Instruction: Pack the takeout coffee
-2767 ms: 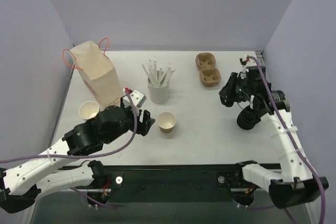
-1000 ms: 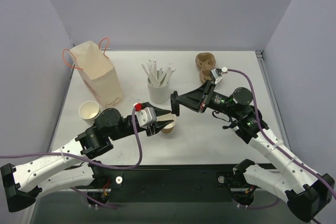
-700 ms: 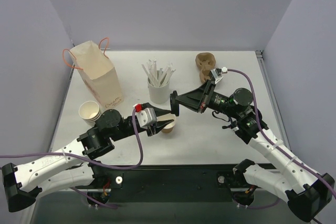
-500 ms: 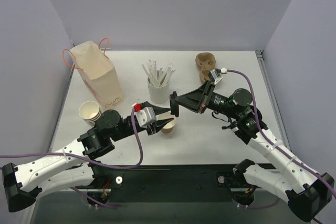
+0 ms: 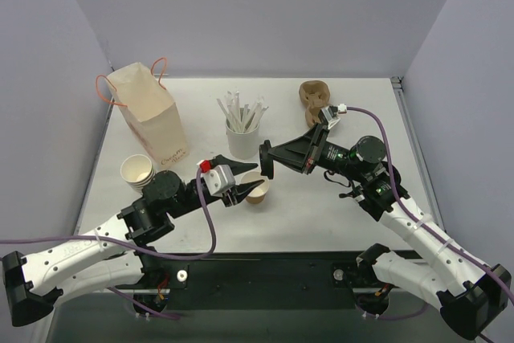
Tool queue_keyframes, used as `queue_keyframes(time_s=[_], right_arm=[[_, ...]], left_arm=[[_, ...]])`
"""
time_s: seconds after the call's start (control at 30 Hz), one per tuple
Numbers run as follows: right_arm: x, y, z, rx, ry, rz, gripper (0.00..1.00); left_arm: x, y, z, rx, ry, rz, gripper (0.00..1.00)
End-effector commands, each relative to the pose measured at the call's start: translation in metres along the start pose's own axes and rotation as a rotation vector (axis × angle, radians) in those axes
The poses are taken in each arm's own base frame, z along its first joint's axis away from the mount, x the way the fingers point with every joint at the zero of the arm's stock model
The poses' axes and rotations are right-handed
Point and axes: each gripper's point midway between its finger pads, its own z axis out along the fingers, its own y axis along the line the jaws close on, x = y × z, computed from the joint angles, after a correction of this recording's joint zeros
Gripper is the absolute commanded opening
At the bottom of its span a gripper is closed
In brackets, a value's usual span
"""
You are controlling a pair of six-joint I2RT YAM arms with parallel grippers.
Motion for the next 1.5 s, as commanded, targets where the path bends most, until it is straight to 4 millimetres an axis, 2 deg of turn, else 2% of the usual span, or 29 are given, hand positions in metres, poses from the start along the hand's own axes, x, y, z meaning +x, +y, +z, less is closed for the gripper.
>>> queue_keyframes(time_s=[0.0, 0.27, 0.37, 0.4, 0.57, 0.67, 0.7, 0.73, 0.77, 0.8, 0.83, 0.87, 0.9, 0.93, 1.0, 1.03, 1.1, 1.13, 1.27, 1.3, 1.33, 1.37, 1.4, 1.47], right_arm=[[0.008, 0.019, -0.002, -0.089, 0.029, -0.038, 0.07], [0.008, 0.016, -0.001, -0.090, 0.030, -0.025, 0.07], [0.008, 0.014, -0.001, -0.087, 0.030, -0.020, 0.07], [0.008, 0.014, -0.001, -0.089, 0.030, -0.018, 0.07], [0.008, 0.014, -0.001, -0.091, 0.030, -0.017, 0.12], [0.003, 0.009, -0.003, -0.056, 0.011, -0.029, 0.25], [0.000, 0.010, -0.004, -0.044, 0.003, -0.043, 0.37], [-0.001, -0.006, -0.006, 0.027, -0.002, -0.067, 0.43], [-0.009, -0.009, -0.010, 0.063, -0.044, -0.094, 0.48], [-0.014, -0.016, -0.014, 0.110, -0.070, -0.123, 0.56], [-0.015, -0.032, -0.022, 0.212, -0.077, -0.165, 0.61], [-0.018, -0.034, -0.030, 0.254, -0.099, -0.209, 0.63], [-0.032, -0.045, -0.036, 0.335, -0.171, -0.248, 0.67], [-0.031, -0.055, -0.049, 0.436, -0.173, -0.250, 0.68], [-0.044, -0.065, -0.064, 0.535, -0.229, -0.341, 0.70], [-0.043, -0.073, -0.072, 0.589, -0.228, -0.350, 0.70], [-0.046, -0.073, -0.080, 0.625, -0.236, -0.397, 0.74], [-0.047, -0.078, -0.085, 0.657, -0.243, -0.404, 0.75], [-0.048, -0.086, -0.098, 0.718, -0.250, -0.440, 0.79], [-0.047, -0.089, -0.102, 0.737, -0.244, -0.447, 0.82], [-0.047, -0.091, -0.104, 0.749, -0.247, -0.454, 0.83], [-0.047, -0.090, -0.107, 0.751, -0.250, -0.462, 0.83], [-0.045, -0.093, -0.110, 0.765, -0.244, -0.465, 0.84], [-0.046, -0.093, -0.115, 0.772, -0.257, -0.477, 0.85]], left_arm=[[-0.020, -0.001, 0.004, 0.012, -0.081, 0.018, 0.49], [-0.016, -0.006, 0.008, 0.040, -0.071, 0.004, 0.34], [-0.013, -0.008, 0.007, 0.046, -0.073, -0.012, 0.22], [-0.014, -0.008, 0.007, 0.041, -0.080, -0.022, 0.15], [-0.010, -0.004, 0.004, 0.007, -0.078, -0.053, 0.01], [-0.010, 0.000, 0.002, -0.018, -0.053, -0.081, 0.00], [0.001, 0.003, -0.001, -0.045, 0.004, -0.112, 0.00], [0.003, 0.005, -0.003, -0.066, 0.029, -0.131, 0.00], [-0.002, 0.014, -0.006, -0.112, 0.043, -0.145, 0.00], [0.012, 0.015, -0.012, -0.145, 0.115, -0.196, 0.00], [0.016, 0.018, -0.016, -0.168, 0.146, -0.216, 0.00], [0.022, 0.025, -0.021, -0.223, 0.189, -0.233, 0.00], [0.027, 0.027, -0.029, -0.258, 0.248, -0.280, 0.00], [0.030, 0.029, -0.032, -0.285, 0.280, -0.299, 0.00], [0.034, 0.037, -0.044, -0.368, 0.363, -0.349, 0.00], [0.040, 0.039, -0.046, -0.395, 0.406, -0.363, 0.00], [0.040, 0.042, -0.053, -0.446, 0.475, -0.405, 0.00], [0.050, 0.042, -0.050, -0.462, 0.526, -0.416, 0.00], [0.061, 0.040, -0.040, -0.487, 0.660, -0.475, 0.00], [0.078, 0.037, -0.038, -0.487, 0.750, -0.474, 0.00], [0.069, 0.038, -0.031, -0.477, 0.749, -0.481, 0.00], [0.074, 0.035, -0.027, -0.461, 0.783, -0.491, 0.00], [0.088, 0.034, -0.025, -0.463, 0.850, -0.489, 0.00], [0.091, 0.034, -0.016, -0.445, 0.882, -0.502, 0.00]])
